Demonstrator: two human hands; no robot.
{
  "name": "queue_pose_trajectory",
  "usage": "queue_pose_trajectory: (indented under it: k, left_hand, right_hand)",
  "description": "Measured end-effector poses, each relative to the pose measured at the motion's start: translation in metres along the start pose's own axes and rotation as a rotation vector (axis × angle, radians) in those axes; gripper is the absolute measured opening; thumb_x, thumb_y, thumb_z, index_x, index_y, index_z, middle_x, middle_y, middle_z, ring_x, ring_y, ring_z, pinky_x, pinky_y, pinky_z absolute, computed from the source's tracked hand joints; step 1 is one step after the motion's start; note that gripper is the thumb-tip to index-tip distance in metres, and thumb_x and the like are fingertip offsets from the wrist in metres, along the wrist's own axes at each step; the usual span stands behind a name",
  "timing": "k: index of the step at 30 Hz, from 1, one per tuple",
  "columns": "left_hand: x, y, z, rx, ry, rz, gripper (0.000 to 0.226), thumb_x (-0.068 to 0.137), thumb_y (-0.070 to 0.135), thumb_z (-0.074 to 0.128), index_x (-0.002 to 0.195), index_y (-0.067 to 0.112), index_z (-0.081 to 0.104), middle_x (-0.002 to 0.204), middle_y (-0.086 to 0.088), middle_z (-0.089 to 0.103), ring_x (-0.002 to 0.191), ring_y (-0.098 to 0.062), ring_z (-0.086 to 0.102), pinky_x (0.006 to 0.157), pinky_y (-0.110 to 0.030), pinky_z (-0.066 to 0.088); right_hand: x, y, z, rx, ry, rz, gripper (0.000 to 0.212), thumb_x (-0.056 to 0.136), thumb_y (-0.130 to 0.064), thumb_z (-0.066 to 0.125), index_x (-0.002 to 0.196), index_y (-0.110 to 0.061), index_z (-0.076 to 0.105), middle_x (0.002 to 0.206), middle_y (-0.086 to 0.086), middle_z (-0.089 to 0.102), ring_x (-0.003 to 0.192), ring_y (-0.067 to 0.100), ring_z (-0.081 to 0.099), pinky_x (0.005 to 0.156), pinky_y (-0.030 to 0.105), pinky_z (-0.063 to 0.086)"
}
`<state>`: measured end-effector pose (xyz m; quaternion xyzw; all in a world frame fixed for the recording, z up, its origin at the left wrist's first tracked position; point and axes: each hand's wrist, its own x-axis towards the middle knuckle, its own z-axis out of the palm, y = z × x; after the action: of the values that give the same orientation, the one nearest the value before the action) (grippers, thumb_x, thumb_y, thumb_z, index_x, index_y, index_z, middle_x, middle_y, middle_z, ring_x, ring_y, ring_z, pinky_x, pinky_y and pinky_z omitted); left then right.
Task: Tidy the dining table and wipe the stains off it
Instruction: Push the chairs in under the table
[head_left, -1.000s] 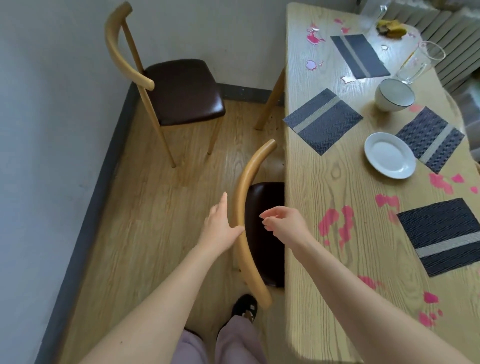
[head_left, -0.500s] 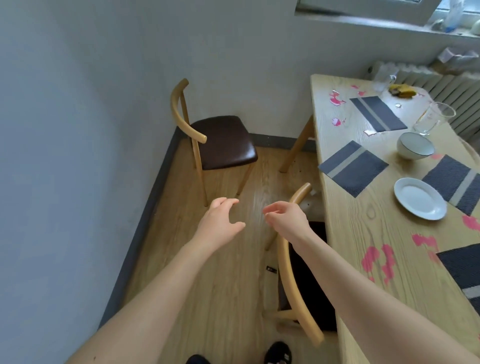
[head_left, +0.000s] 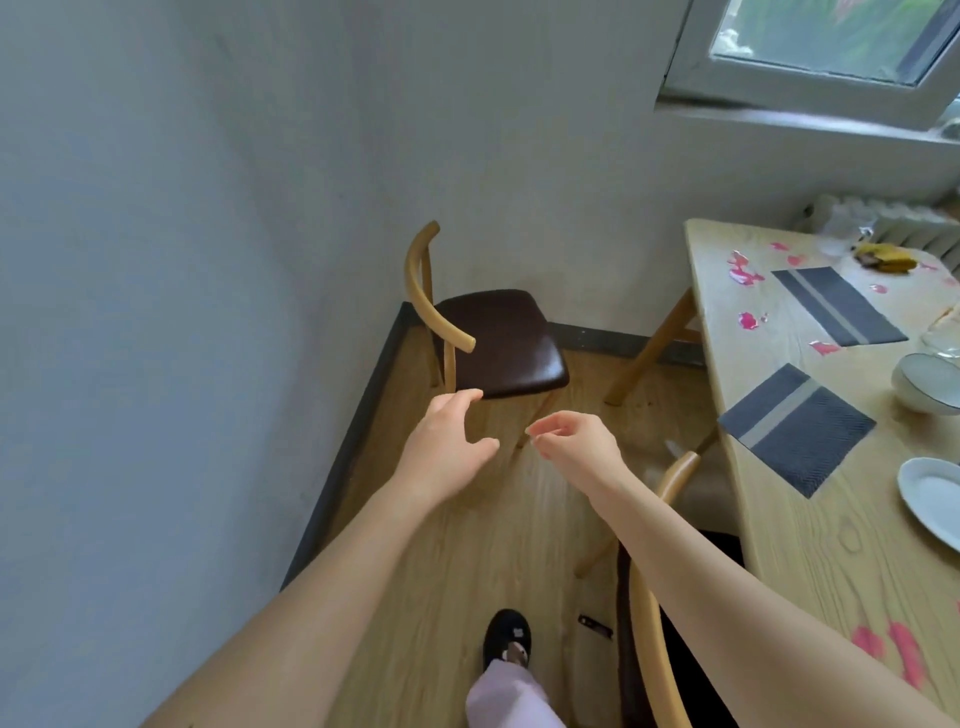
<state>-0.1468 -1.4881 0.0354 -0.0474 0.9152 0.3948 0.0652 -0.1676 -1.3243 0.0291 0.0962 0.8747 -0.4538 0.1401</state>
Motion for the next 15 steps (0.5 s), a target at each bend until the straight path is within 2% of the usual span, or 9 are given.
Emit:
queue_pose_trajectory:
  k: [9,15]
  left_hand:
    - [0.152,-0.001,-0.012,0.049,0.023,-0.089,0.058,0.089,0.031,0.063,0.140,0.029,0.037,0.148,0.002,0.036,0.128,-0.018,0.046,0.098,-0.036,0.046]
    - [0.248,-0.004,-0.006,0.037,0.014,-0.201,0.066,0.087,0.030,0.065,0.144,0.028,0.031,0.147,-0.001,0.037,0.127,-0.019,0.046,0.098,-0.037,0.046]
  right_hand:
    - [0.156,-0.035,-0.004,0.035,-0.027,0.024,0.021,0.088,-0.014,0.054,0.095,-0.026,0.071,0.088,-0.005,0.068,0.085,0.011,0.061,0.061,0.020,0.045]
    - [0.247,-0.046,-0.015,0.019,-0.087,0.052,0.027,0.086,-0.013,0.051,0.099,-0.026,0.071,0.090,-0.009,0.067,0.088,0.011,0.061,0.066,0.020,0.045]
